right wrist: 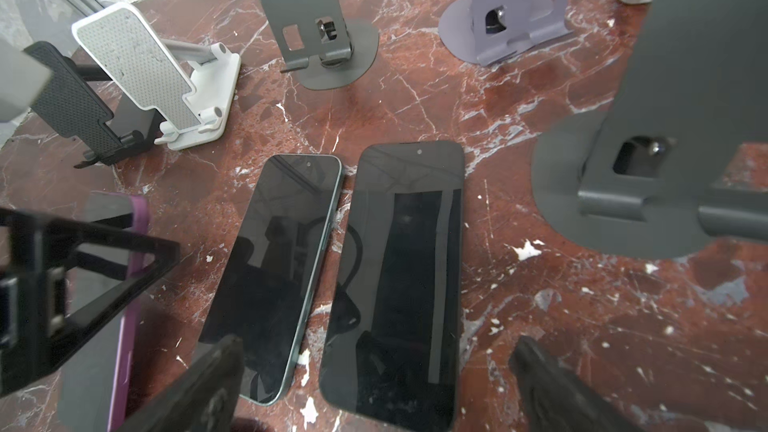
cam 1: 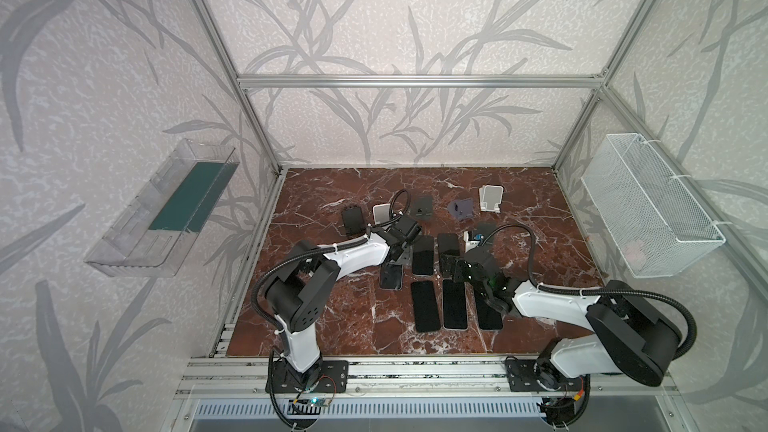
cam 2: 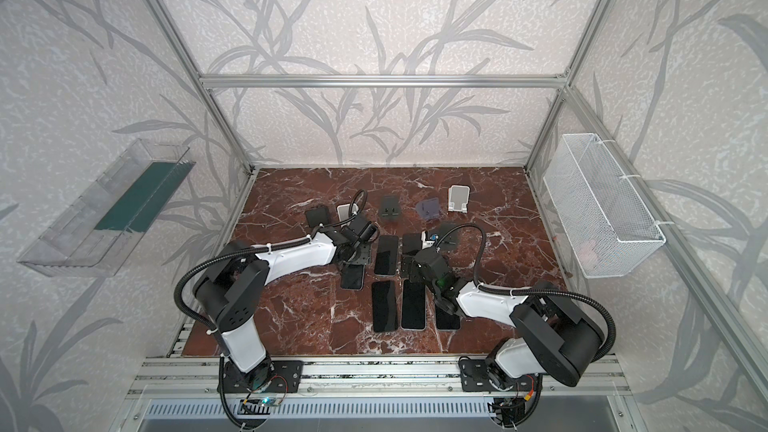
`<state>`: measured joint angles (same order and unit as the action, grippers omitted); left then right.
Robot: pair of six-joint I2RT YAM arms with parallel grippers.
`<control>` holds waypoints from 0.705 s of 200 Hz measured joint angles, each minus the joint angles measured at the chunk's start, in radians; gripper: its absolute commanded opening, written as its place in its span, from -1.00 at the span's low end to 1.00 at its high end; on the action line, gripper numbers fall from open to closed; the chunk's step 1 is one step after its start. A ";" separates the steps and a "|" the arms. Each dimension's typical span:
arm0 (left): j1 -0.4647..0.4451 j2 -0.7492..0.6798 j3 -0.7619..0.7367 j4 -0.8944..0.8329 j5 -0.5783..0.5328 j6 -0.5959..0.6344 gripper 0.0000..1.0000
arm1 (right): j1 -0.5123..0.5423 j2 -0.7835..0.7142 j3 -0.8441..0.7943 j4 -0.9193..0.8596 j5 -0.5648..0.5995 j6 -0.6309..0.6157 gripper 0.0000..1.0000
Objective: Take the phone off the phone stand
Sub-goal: 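Carry the purple-edged phone nearer the robot and lower it toward the flat phones, then set the purple-edged phone flat beside the teal-edged phone and open the left gripper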
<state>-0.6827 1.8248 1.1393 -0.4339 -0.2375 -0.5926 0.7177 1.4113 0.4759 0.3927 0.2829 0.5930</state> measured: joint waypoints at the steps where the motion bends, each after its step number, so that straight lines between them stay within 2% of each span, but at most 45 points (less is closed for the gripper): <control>1: 0.000 0.001 0.001 0.000 0.000 0.000 0.09 | 0.000 0.000 0.000 0.000 0.000 0.000 1.00; 74: 0.008 0.101 0.074 -0.006 0.022 -0.003 0.15 | 0.000 0.000 0.000 0.000 0.000 0.000 1.00; 141: 0.017 0.131 0.117 -0.017 0.030 -0.010 0.29 | 0.000 -0.004 0.000 0.000 0.000 0.000 1.00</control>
<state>-0.6659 1.9560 1.2560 -0.4507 -0.2077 -0.6022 0.7177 1.4075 0.4759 0.3931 0.2829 0.5934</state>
